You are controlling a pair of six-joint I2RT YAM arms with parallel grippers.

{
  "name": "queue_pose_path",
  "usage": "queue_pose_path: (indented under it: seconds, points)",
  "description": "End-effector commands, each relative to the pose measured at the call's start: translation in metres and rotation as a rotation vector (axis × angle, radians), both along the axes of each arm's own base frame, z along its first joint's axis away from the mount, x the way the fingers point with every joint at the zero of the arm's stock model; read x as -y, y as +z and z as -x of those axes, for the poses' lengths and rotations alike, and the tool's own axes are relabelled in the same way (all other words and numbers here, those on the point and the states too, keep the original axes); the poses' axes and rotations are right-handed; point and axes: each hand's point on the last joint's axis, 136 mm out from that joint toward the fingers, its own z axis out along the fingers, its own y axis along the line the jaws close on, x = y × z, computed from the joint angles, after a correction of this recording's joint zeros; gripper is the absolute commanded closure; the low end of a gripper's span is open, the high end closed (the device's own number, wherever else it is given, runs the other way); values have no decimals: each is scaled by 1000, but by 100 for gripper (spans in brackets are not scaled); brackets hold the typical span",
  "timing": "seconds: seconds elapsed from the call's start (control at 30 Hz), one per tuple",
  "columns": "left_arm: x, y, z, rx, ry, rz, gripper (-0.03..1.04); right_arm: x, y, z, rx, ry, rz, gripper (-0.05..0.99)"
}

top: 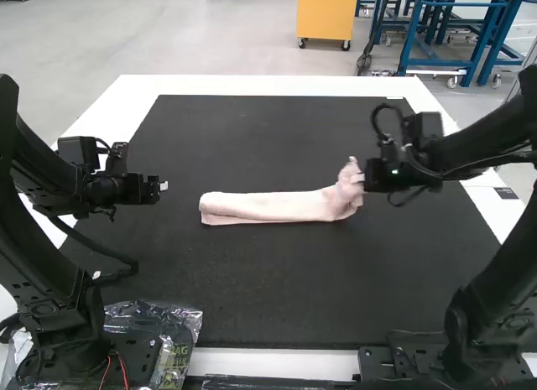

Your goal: Fold the towel.

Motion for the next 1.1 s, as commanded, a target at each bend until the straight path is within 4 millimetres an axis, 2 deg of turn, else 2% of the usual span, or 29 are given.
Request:
queue_pose_path:
  seconds: [0.0, 0.13, 0.27, 0.5, 0.77, 1.07]
  points:
    - [-2, 27, -11, 79, -5, -16, 4, -45, 8, 4, 10, 73, -26, 96]
    - [-2, 27, -10, 84, -6, -20, 4, -97, 10, 14, 6, 157, -56, 96]
    - [-4, 25, -9, 82, -2, -20, 4, -139, 10, 20, 11, 225, -66, 96]
    - [-3, 22, -5, 84, -4, -18, 4, -199, 9, 26, 17, 311, -92, 96]
    - [0, 19, -1, 86, -10, -16, 4, -244, -5, 28, 8, 379, -91, 96]
    - [2, 17, 2, 93, -16, -8, 4, -288, -6, 30, 23, 438, -113, 96]
